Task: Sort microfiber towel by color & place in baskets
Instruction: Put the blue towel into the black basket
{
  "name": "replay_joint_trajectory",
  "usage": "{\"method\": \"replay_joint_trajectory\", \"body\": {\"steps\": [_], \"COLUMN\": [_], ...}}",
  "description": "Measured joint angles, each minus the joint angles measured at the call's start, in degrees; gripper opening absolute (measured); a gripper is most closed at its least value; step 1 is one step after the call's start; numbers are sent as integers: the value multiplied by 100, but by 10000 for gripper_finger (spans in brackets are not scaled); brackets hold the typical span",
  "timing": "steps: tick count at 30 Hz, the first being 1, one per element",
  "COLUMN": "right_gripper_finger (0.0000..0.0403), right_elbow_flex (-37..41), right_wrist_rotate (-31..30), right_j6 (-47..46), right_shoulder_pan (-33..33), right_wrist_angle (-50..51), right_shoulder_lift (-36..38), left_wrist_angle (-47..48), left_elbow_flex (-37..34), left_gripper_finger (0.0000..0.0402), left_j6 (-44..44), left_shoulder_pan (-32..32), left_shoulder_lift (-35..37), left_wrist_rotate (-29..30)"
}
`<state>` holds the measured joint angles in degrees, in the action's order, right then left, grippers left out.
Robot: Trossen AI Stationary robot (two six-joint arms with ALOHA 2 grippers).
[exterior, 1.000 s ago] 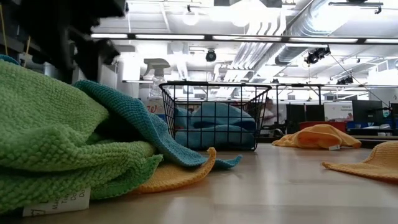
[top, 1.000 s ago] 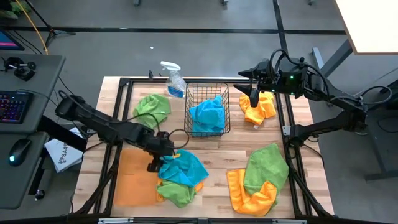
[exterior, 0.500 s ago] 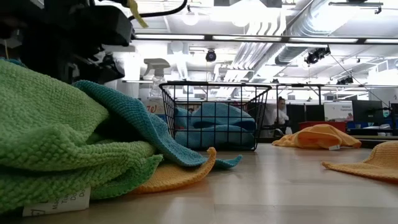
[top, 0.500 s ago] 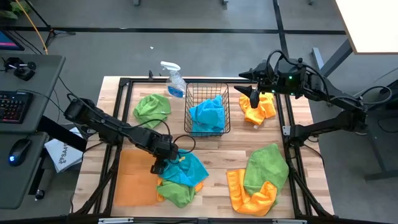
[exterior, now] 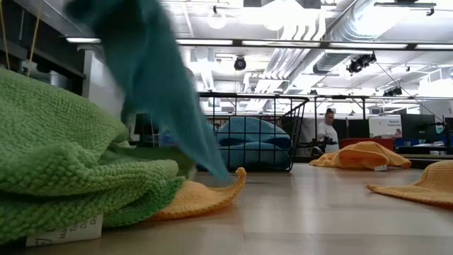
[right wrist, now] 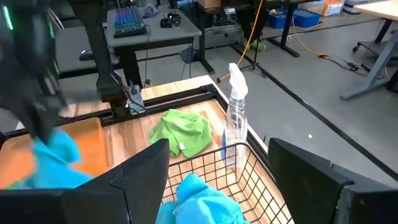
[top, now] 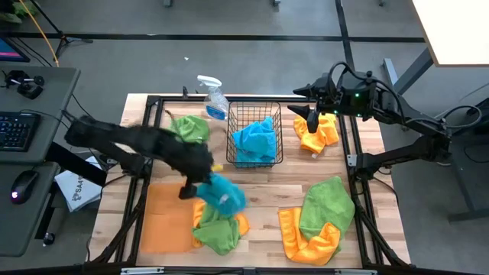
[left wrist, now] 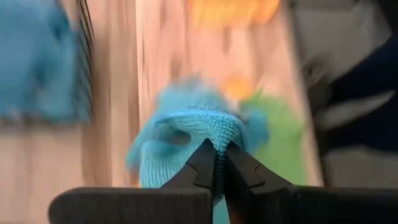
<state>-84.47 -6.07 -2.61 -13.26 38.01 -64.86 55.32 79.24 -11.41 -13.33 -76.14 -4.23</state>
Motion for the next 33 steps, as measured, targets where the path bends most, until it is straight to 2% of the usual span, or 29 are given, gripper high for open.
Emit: {"method": "replay_joint_trajectory", "body": {"steps": [5,9,12,17,21,27,33], "right_gripper_finger": [271,271,271,271,271,271,271], "right_elbow_flex": [0,0,0,0,0,0,0], "right_wrist_rotate": [0,0,28,40,48,29,-287], "right_j6": [89,159,167,125,-415,-1178,-1723], "right_shoulder_pan": [0,0,0,3,16,193,512], "right_wrist_angle": [-398,-635,-656,-661,-661,-670,-656], "right_shoulder_lift": [0,0,-12,-75,-118,-190,-318], "left_wrist_angle": [304,1063,1580,2550,3096,3109,3127], "left_elbow_flex": [1302,2046,2304,2310,2108,1436,466], "left_gripper_finger": [2,1,1,0,0,0,0], "left_j6": [-76,-1197,-2200,-3592,-4120,-3903,-3194], "left_shoulder_pan": [226,289,27,-956,-1894,-2766,-2928], "left_shoulder_lift": [373,514,593,602,553,555,555], "left_wrist_rotate": [-14,-160,-470,-723,-795,-335,297]}}
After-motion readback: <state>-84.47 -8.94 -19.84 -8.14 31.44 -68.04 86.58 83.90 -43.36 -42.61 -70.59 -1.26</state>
